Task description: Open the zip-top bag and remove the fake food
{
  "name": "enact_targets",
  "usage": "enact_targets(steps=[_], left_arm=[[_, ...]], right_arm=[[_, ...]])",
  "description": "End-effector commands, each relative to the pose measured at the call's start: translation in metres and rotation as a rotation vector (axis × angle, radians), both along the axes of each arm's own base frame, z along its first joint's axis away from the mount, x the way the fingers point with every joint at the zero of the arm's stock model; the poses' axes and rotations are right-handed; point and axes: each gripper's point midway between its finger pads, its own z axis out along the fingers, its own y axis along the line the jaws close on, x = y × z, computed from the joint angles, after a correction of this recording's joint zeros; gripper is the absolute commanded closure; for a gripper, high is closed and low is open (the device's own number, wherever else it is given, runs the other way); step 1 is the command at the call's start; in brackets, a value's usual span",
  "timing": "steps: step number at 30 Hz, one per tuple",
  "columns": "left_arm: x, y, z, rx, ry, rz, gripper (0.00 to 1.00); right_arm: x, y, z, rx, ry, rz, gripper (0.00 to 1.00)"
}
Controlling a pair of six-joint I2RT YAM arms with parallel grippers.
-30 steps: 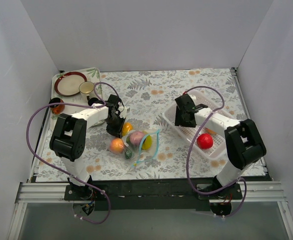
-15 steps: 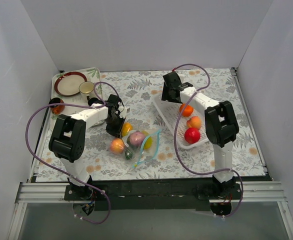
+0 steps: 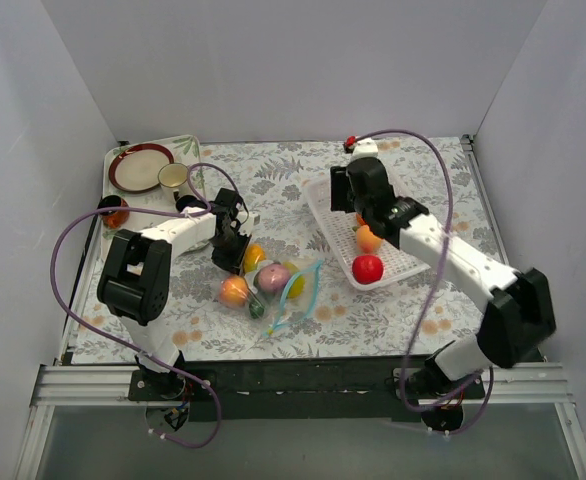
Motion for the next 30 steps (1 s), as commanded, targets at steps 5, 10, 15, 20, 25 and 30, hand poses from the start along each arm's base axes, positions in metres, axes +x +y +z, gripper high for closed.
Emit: enact_targets(steps=[5,10,15,20,25,30], left_arm=[[0.003,0.005,-0.015,0.043,0.0,-0.004,1.0],[0.004,0.007,-0.018,0.059,0.012,0.009,1.0],[0.003,0.011,-0.018,0.075,0.015,0.015,1.0],[0.0,0.01,-0.019,0.071,0.021,0.015,1.0],[0.002,0.006,-0.015,0.052,0.021,0.015,1.0],[0.003,0.005,-0.009,0.045,0.006,0.009,1.0]], right_arm=[[-0.153,0.088,0.016,0.147,-0.087,0.761,0.75],[-0.193,0.106,-0.011,0.166,-0.034,0.94,0.99],[-0.217,0.128,-0.026,0.17,0.029,1.101,0.99],[-0.236,0.146,-0.044,0.135,0.127,1.239,0.9],[-0.23,0.155,-0.067,0.081,0.216,1.243,0.79],[-0.198,0.165,-0.064,0.051,0.118,1.13,0.01]])
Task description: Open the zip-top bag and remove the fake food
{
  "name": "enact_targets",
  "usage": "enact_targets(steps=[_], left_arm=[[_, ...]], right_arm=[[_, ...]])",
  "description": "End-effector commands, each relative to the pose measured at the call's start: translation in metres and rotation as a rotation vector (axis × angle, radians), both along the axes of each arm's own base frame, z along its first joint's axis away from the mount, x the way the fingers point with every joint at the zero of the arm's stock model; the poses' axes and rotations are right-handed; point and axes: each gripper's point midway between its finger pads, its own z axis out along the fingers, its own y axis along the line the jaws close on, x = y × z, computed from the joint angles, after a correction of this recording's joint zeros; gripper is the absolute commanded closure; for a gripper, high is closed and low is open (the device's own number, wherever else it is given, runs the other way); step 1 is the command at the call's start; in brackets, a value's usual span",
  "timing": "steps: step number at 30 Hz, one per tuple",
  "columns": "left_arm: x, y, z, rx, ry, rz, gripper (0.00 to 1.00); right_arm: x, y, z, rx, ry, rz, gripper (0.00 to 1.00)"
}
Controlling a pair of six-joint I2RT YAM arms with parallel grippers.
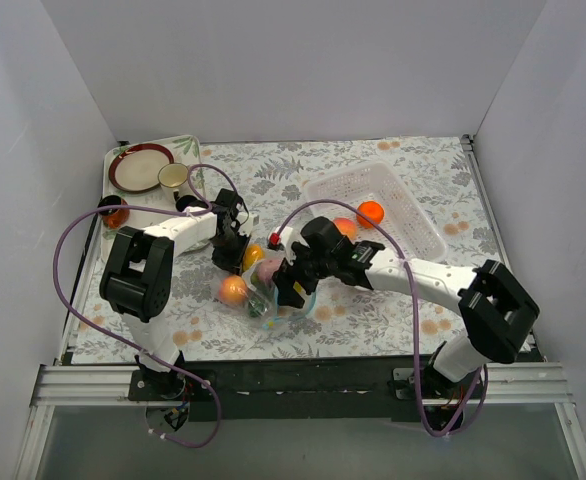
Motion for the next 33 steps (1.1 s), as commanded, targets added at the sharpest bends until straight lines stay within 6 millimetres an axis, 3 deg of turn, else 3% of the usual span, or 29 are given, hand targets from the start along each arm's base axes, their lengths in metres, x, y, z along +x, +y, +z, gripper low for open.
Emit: enact_targets(steps=[1,6,10,14,21,26,33], left_arm=[[0.001,0.004,0.0,0.028,-0.005,-0.009,1.0],[0.004,0.001,0.005,0.017,-0.012,-0.012,1.0],[0.003,-0.001,0.007,0.007,-0.007,-0.011,1.0],[0.004,0.0,0.01,0.01,-0.02,-0.016,1.0],[0.003,-0.001,0.007,0.003,-0.008,-0.019,1.0],[0.002,-0.001,0.007,0.001,-0.004,-0.02,1.0],[-0.001,0.001,0.006,0.01,-0.001,-0.022,1.0]], right_arm=[[0.029,0.017,0.021,0.049,-0.106,-0.059,0.02],[0.035,0.03,0.021,0.057,-0.108,-0.066,0.02],[0.05,0.034,0.013,0.013,-0.21,-0.144,0.01],[0.071,0.011,-0.005,-0.107,-0.304,-0.284,0.02],[0.062,-0.026,-0.042,-0.215,-0.294,-0.34,0.02],[0.065,-0.026,-0.051,-0.207,-0.307,-0.355,0.01],[0.075,0.003,-0.039,-0.12,-0.324,-0.329,0.02]])
